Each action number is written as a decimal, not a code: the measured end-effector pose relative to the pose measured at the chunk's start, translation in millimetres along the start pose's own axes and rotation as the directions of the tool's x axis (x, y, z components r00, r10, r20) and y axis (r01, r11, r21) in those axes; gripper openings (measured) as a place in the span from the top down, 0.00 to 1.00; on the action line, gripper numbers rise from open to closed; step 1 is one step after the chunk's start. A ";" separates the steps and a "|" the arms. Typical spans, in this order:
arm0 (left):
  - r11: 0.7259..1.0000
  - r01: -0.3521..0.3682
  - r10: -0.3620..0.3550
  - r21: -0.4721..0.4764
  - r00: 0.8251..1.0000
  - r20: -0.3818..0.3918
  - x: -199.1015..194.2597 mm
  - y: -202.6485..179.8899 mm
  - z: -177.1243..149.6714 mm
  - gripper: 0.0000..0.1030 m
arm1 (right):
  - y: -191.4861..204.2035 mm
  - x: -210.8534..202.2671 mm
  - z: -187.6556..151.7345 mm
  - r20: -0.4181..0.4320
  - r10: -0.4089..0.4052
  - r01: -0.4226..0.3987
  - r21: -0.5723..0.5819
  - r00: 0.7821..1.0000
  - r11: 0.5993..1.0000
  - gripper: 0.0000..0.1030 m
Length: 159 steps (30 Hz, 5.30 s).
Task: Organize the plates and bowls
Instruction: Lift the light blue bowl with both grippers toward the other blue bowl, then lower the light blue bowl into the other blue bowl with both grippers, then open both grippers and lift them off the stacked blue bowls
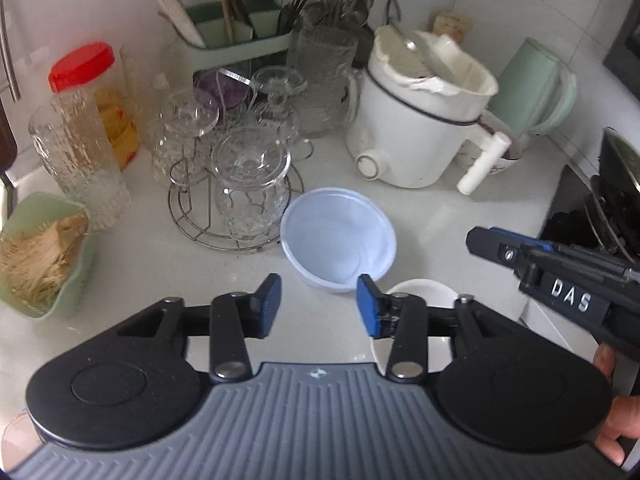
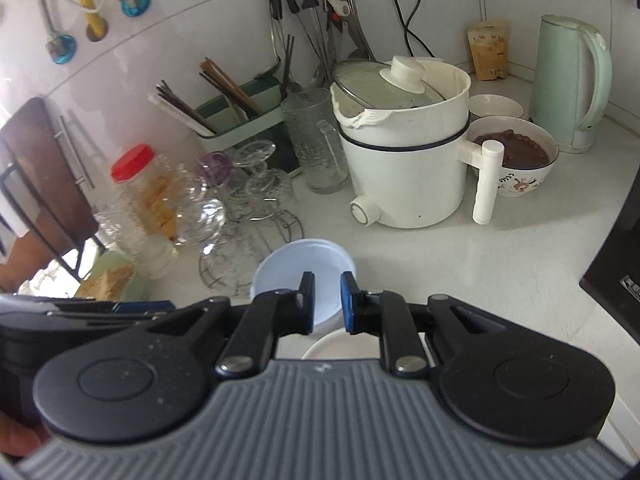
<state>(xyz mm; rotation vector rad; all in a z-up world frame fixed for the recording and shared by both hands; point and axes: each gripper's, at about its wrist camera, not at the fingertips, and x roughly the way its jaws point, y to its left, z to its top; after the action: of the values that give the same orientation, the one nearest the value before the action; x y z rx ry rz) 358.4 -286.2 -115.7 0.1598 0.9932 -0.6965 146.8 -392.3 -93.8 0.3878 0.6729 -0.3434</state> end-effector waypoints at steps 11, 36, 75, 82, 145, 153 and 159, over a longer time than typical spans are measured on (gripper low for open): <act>0.986 -0.031 0.017 -0.166 0.996 -0.087 68.3 30.5 13.9 0.48 | -16.9 69.0 12.2 -0.124 0.056 -0.063 -0.045 0.991 0.997 0.77; 0.957 0.014 -0.042 -0.291 0.995 -0.091 124.9 29.7 20.2 0.73 | -43.9 150.9 2.3 -0.237 0.141 -0.134 0.049 0.961 0.990 0.84; 0.964 0.190 -0.179 -0.188 0.981 0.078 -55.9 18.3 26.8 0.72 | -3.8 -14.9 5.6 -0.020 0.126 -0.117 0.234 0.992 0.965 0.84; 0.962 0.171 -0.155 -0.212 0.984 0.090 -72.2 34.7 9.4 0.72 | 11.2 -22.7 -6.9 -0.011 0.162 -0.155 0.234 0.987 0.960 0.84; 0.967 0.035 -0.048 -0.254 0.998 -0.043 -78.6 84.5 -87.0 0.54 | 73.4 -13.5 -80.1 -0.241 0.145 -0.148 0.006 0.960 0.989 0.69; 0.982 0.015 -0.005 -0.186 0.999 0.054 -116.1 71.3 -68.2 0.54 | 76.6 -44.5 -58.0 -0.123 0.152 -0.152 0.010 0.981 0.988 0.69; 0.994 0.028 -0.013 -0.102 0.990 0.142 -150.3 50.9 -54.6 0.54 | 81.3 -70.5 -39.3 -0.019 0.145 -0.145 -0.008 0.989 0.989 0.69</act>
<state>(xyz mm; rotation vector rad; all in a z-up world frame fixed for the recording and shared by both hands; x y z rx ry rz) 297.4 -153.5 -33.1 0.0084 0.8941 -0.6642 109.0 -290.8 -56.6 0.4287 0.6602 -0.1984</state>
